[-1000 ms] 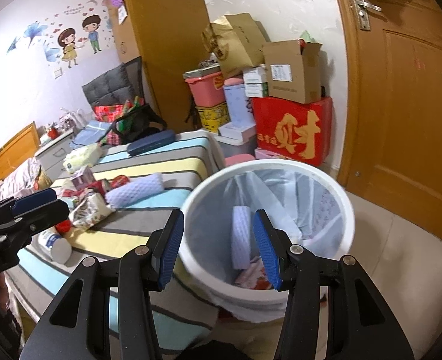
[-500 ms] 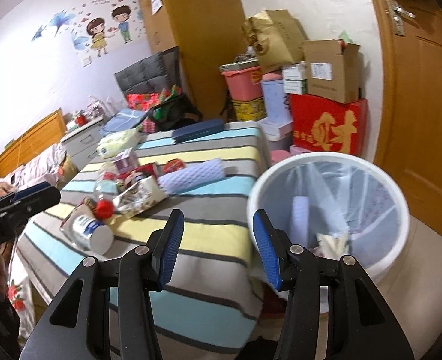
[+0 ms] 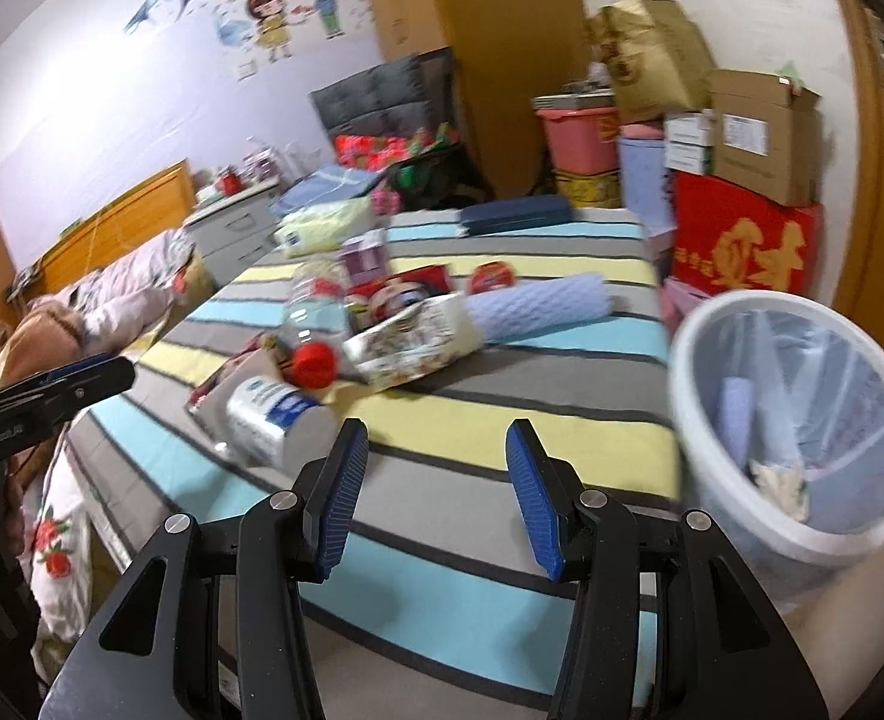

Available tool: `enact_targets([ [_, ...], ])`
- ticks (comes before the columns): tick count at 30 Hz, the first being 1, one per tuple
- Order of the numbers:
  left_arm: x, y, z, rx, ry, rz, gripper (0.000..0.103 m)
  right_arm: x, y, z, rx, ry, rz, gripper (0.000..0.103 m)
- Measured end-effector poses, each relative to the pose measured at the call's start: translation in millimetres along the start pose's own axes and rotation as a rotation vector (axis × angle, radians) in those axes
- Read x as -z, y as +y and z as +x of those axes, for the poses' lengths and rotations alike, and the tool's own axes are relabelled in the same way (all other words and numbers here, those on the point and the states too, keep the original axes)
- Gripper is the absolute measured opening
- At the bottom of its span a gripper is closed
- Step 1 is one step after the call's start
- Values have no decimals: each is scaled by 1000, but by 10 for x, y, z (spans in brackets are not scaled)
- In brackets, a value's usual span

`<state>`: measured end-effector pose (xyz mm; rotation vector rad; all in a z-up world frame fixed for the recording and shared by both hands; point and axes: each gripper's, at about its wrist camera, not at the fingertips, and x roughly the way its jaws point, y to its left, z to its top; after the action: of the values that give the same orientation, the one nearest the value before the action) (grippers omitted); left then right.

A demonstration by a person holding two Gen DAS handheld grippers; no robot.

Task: Collect trash
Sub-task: 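Move both tools back toward the cans and cup on the table, then grasp the red can with the left tool while the right tool grasps the white yogurt cup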

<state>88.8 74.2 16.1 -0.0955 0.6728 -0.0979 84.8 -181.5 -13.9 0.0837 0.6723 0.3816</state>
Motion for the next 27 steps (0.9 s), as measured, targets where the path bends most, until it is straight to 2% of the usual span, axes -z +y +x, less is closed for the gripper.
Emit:
enact_targets([
  [8,90,200,96,20,28,-14,55,-25,358,233,-67,42,-89,50],
  [9,95,215,112,19,32,-10,55,-36,401,253,-78,46,-102,52],
  [10,98,230,120,18,34,-7,55,-45,440,270,-92,50,-116,60],
  [12,100,268,142,22,39,-9,55,-59,513,300,-110,51,-144,67],
  [14,88,306,160,24,42,-14,55,-76,589,357,-124,57,-177,67],
  [17,58,339,187,34,39,-17,55,-104,697,433,-100,73,-247,67],
  [21,21,384,240,40,44,-31,55,-98,811,588,-104,128,-347,67],
  [23,11,399,266,47,47,-33,55,-119,828,638,-85,139,-363,67],
  [27,-11,425,314,46,54,-37,55,-194,762,696,-105,166,-335,67],
])
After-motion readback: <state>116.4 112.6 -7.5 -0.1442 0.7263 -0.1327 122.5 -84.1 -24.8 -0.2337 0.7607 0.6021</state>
